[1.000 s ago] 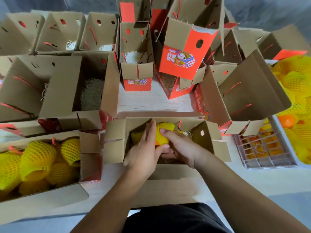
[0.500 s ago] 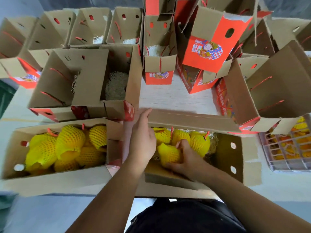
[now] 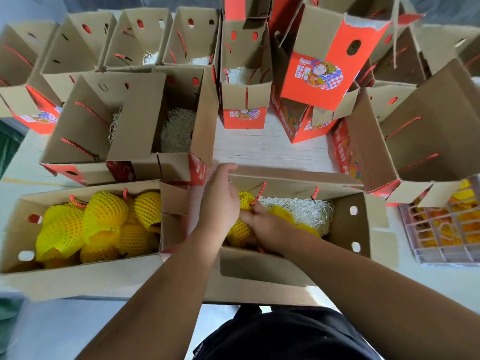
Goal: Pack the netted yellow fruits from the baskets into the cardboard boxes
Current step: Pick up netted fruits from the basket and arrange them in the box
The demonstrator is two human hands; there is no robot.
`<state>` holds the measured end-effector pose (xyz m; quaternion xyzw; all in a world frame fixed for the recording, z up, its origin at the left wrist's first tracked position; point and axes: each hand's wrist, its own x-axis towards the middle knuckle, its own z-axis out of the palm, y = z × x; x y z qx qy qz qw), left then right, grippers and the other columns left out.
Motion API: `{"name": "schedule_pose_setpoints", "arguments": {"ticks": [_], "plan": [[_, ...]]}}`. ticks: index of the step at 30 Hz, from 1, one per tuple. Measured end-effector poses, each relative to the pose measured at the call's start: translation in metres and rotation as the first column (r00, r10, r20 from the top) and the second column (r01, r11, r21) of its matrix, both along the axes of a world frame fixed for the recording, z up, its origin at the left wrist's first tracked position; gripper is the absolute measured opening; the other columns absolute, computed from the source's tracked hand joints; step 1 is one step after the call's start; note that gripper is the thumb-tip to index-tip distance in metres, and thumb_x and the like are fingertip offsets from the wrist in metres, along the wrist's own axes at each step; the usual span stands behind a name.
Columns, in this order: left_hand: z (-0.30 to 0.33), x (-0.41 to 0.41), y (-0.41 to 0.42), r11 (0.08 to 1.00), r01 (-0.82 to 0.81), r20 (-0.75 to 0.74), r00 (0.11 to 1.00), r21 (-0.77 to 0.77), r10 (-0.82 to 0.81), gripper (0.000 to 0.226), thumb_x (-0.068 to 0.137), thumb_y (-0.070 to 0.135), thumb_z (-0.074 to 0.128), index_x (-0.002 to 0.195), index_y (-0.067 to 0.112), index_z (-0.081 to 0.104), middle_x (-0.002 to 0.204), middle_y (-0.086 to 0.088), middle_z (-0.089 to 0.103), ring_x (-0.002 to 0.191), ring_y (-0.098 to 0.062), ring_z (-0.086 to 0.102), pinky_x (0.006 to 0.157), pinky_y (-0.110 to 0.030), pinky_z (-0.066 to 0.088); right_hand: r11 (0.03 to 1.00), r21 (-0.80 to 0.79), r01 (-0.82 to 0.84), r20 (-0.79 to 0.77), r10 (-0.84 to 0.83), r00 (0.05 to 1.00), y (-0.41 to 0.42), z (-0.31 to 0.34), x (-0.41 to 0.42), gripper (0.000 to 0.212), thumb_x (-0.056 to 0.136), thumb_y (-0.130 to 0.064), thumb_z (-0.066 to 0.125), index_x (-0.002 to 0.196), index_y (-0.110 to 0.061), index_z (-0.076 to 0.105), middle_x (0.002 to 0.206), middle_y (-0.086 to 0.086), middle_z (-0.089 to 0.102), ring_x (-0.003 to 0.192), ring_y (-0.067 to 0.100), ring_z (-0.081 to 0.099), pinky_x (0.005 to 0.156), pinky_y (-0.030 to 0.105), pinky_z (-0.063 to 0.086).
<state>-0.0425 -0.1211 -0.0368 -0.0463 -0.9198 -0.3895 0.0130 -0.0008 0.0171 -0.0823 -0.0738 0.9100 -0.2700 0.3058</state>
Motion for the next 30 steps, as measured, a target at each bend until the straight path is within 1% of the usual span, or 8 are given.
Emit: {"name": "schedule_pose_setpoints", "arguments": {"ticks": [3, 6, 8, 11, 16, 19, 25, 30], "plan": [[0.006, -0.013, 0.005, 0.952, 0.025, -0.109, 0.992, -0.306, -0.061, 0.043, 0.094, 0.006, 0.056, 0.136, 0.018, 0.057, 0.136, -0.007, 0.055, 0.125, -0.027, 0.051, 0.1, -0.033, 0.038, 0.997, 0.048, -0.065, -0.022, 0.066, 0.998, 0.021, 0.02, -0.01, 0.063, 0.089, -0.038, 0.07, 0.147, -0.035, 0.045, 0.144, 0.006, 0.041, 0.133, 0.03, 0.045, 0.108, 0.033, 0.041], [0.014, -0.011, 0.018, 0.8, 0.3, -0.323, 0.798, -0.52, -0.509, 0.031, 0.09, 0.015, 0.062, 0.12, 0.024, 0.066, 0.118, -0.001, 0.063, 0.109, -0.025, 0.056, 0.091, -0.038, 0.04, 0.939, 0.344, -0.025, -0.014, 0.032, 0.999, 0.066, 0.034, -0.009, 0.073, 0.086, -0.042, 0.072, 0.149, -0.026, 0.038, 0.146, 0.004, 0.042, 0.134, 0.03, 0.047, 0.108, 0.039, 0.044], [0.007, 0.001, 0.031, 0.596, 0.599, -0.03, 0.692, -0.534, -0.722, 0.021, 0.098, 0.025, 0.057, 0.118, 0.024, 0.065, 0.115, 0.001, 0.067, 0.105, -0.025, 0.063, 0.088, -0.04, 0.048, 0.843, 0.538, -0.016, 0.135, -0.068, 0.988, 0.092, 0.033, -0.001, 0.068, 0.091, -0.04, 0.068, 0.15, -0.023, 0.038, 0.146, 0.005, 0.049, 0.13, 0.031, 0.054, 0.103, 0.041, 0.049], [-0.014, 0.0, 0.044, 0.355, 0.825, 0.608, 0.564, -0.439, -0.559, 0.032, 0.104, 0.034, 0.051, 0.128, 0.016, 0.064, 0.121, -0.01, 0.068, 0.11, -0.034, 0.064, 0.088, -0.041, 0.054, 0.843, 0.538, -0.015, 0.266, -0.153, 0.952, 0.098, 0.016, 0.009, 0.058, 0.096, -0.041, 0.064, 0.147, -0.023, 0.045, 0.143, 0.004, 0.057, 0.128, 0.029, 0.058, 0.103, 0.042, 0.051], [-0.024, -0.018, 0.048, 0.276, 0.901, 0.794, 0.428, -0.335, -0.432, 0.036, 0.105, 0.012, 0.047, 0.138, 0.011, 0.063, 0.135, -0.014, 0.063, 0.12, -0.035, 0.059, 0.101, -0.034, 0.046, 0.88, 0.456, 0.136, 0.155, -0.229, 0.961, 0.102, 0.013, -0.002, 0.042, 0.095, -0.035, 0.06, 0.134, -0.019, 0.056, 0.135, 0.008, 0.064, 0.119, 0.029, 0.063, 0.086, 0.03, 0.048], [-0.026, -0.023, 0.057, 0.08, 0.924, 0.838, 0.374, -0.375, -0.398, 0.04, 0.105, 0.023, 0.052, 0.142, 0.011, 0.06, 0.145, -0.012, 0.058, 0.133, -0.031, 0.055, 0.103, -0.035, 0.045, 0.826, 0.429, 0.366, -0.007, -0.402, 0.916, 0.111, 0.019, -0.013, 0.037, 0.098, -0.015, 0.048, 0.134, -0.016, 0.052, 0.133, 0.016, 0.061, 0.12, 0.039, 0.061, 0.098, 0.043, 0.05], [-0.044, -0.021, 0.06, 0.168, 0.935, 0.811, 0.354, -0.311, -0.467, 0.053, 0.108, 0.018, 0.037, 0.159, 0.032, 0.037, 0.17, -0.008, 0.022, 0.151, -0.04, 0.027, 0.125, -0.048, 0.024, 0.871, 0.317, 0.374, -0.012, -0.391, 0.92, 0.1, 0.035, 0.001, 0.057, 0.104, -0.03, 0.048, 0.154, -0.014, 0.027, 0.147, 0.015, 0.035, 0.123, 0.044, 0.057, 0.103, 0.047, 0.046], [-0.046, -0.022, 0.06, 0.394, 0.865, 0.735, 0.481, -0.311, -0.477, 0.034, 0.107, 0.026, 0.044, 0.133, 0.028, 0.065, 0.141, -0.008, 0.059, 0.129, -0.037, 0.05, 0.11, -0.04, 0.04, 0.916, 0.304, 0.262, 0.016, -0.28, 0.96, 0.106, 0.048, 0.015, 0.022, 0.1, -0.031, 0.051, 0.118, -0.019, 0.055, 0.122, 0.012, 0.059, 0.103, 0.033, 0.061, 0.081, 0.033, 0.044]]}}
